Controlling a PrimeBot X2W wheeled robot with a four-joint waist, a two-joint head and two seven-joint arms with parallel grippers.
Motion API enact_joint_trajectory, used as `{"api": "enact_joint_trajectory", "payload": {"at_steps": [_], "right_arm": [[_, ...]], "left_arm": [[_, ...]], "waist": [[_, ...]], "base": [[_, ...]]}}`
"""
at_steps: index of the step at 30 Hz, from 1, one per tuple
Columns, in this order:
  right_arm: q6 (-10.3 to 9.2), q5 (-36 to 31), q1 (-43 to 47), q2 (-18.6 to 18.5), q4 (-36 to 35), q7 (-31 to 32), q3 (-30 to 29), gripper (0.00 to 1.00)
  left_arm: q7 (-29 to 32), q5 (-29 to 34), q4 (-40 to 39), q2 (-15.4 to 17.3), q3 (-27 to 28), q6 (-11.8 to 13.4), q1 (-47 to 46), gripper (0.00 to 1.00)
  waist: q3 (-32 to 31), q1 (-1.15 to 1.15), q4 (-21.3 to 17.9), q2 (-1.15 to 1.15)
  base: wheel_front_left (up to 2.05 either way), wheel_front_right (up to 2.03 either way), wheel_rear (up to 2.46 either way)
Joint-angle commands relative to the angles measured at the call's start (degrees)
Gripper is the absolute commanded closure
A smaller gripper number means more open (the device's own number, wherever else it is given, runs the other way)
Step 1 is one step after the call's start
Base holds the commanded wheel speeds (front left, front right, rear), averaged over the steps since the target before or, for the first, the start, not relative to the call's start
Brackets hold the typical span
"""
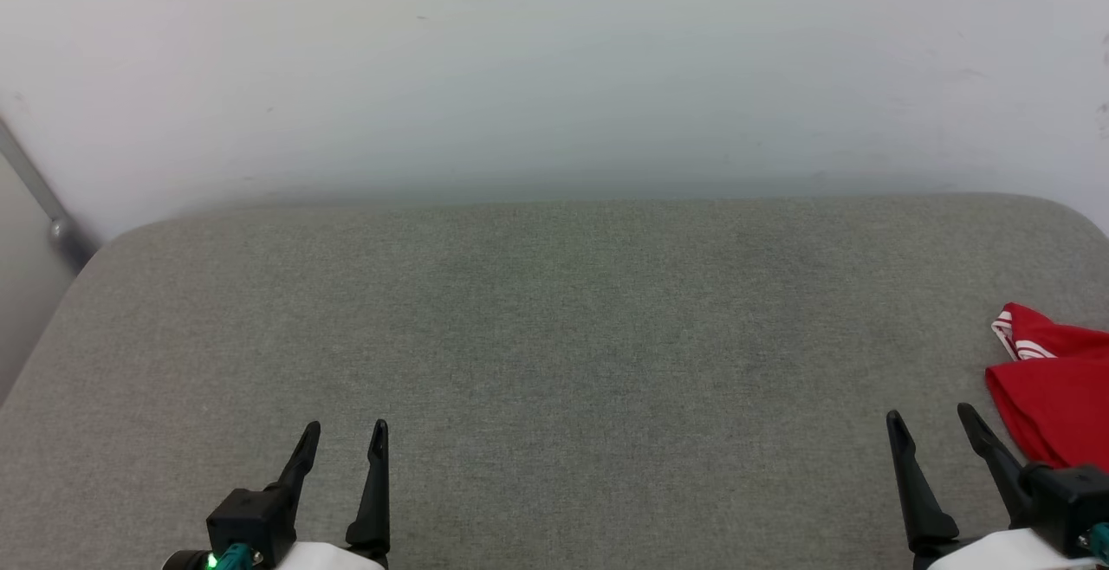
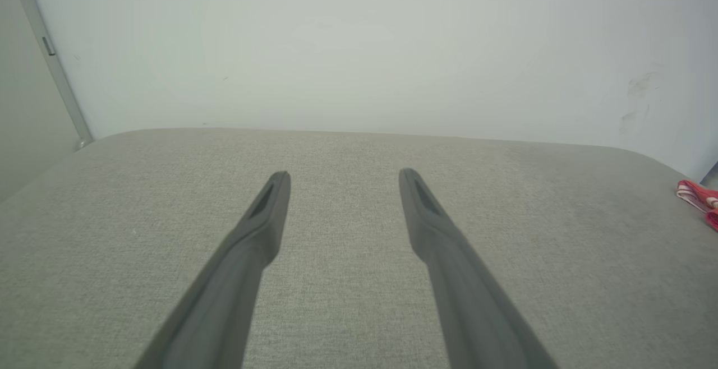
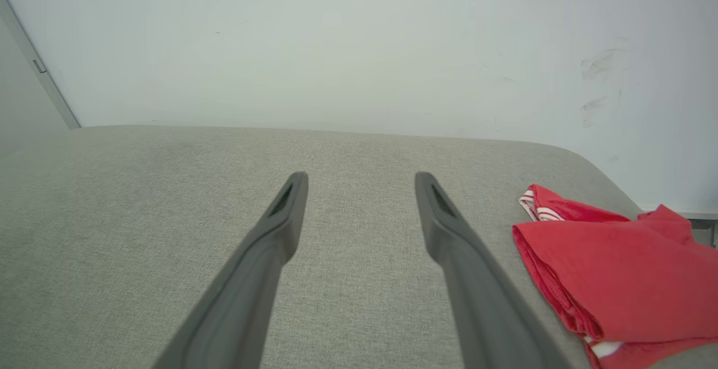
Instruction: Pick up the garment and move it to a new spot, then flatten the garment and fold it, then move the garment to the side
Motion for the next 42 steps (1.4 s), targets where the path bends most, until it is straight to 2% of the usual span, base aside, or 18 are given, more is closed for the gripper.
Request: {"api": "enact_joint_trajectory", "payload": {"at_steps": [1,7,8,12,25,42], "right_arm": [[-0.04,0.24,-0.11,0.24,0.02,0.01,0.15,0.00],[-0.04,0.75,-0.78,0.30,0.64,-0.08,0.56,0.00],[0.00,0.46,-0.24,0.09,0.70,0.14,0.54,1.00],[0.01,0.84,0.33,0.12,2.68,0.13,0.67,1.00],[0.00,16.46,-2.93,-0.20,6.68,-0.09,0.55,1.00],[0.00,33.29,-6.53,-0.42,11.17,-0.21,0.23,1.00]], "left_arm": [[-0.03,-0.39,0.28,-0.05,0.07,-0.24,0.23,0.00],[0.08,-0.45,1.28,-0.05,-0.15,-0.36,-0.90,0.00],[0.08,-0.40,1.32,-0.03,-0.24,-0.42,-0.36,1.00],[0.35,-0.73,2.87,-0.93,-0.67,-0.54,0.72,1.00],[3.40,-12.10,4.34,-3.38,3.93,-3.96,-1.10,1.00],[6.86,-24.39,6.42,-6.17,9.08,-7.88,-3.33,1.00]], "waist": [[-0.04,0.01,0.00,0.00],[-0.05,0.01,0.12,0.00],[-0.05,0.01,0.12,0.00],[-0.03,0.01,0.13,0.00],[0.44,0.01,0.16,0.00],[1.05,0.01,0.19,0.00]], "base": [[0.00,0.00,0.00],[0.00,0.00,0.00],[0.00,0.00,0.00],[0.00,0.00,0.00],[0.00,0.00,0.00],[0.00,0.00,0.00]]}}
